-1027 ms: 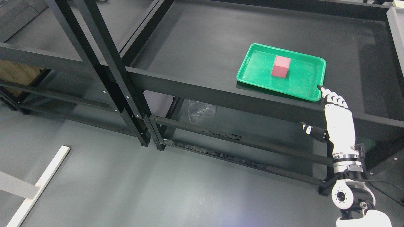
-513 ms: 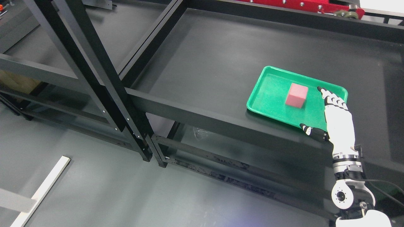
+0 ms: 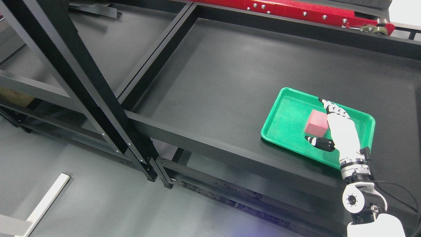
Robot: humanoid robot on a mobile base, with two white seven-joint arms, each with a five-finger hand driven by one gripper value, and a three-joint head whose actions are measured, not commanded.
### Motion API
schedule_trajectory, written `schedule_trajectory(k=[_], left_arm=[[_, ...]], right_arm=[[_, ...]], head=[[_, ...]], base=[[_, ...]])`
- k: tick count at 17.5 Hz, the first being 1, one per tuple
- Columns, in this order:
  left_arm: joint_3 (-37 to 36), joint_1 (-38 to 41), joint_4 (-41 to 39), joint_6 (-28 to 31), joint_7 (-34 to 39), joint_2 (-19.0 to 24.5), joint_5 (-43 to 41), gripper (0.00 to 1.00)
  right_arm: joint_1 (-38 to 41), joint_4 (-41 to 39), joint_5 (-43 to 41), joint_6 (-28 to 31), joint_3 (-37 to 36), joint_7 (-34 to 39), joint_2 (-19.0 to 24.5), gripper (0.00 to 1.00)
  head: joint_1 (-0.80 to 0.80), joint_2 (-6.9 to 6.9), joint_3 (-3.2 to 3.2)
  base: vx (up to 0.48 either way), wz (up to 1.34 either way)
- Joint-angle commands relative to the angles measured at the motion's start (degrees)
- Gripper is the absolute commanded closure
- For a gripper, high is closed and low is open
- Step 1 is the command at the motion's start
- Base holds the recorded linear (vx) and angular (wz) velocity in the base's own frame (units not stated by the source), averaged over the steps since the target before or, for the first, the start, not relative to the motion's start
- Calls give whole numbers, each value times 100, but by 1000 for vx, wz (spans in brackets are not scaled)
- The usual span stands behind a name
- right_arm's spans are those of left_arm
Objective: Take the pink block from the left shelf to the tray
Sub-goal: 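Lower the right hand over the pink block and close fingers around it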
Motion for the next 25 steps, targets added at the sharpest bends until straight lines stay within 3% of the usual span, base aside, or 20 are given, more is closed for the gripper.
schedule_trajectory(k=[1, 25], left_arm=[[0, -123, -100, -3, -3, 100, -9, 0], [0, -123, -100, -3, -3, 100, -9, 0]], right_arm=[[-124, 526, 175, 76, 358, 87, -48, 2], [60, 1063, 923, 471, 429, 219, -408, 2]], head=[[0, 0, 0], [0, 0, 0]], base=[[139, 39], [86, -39]])
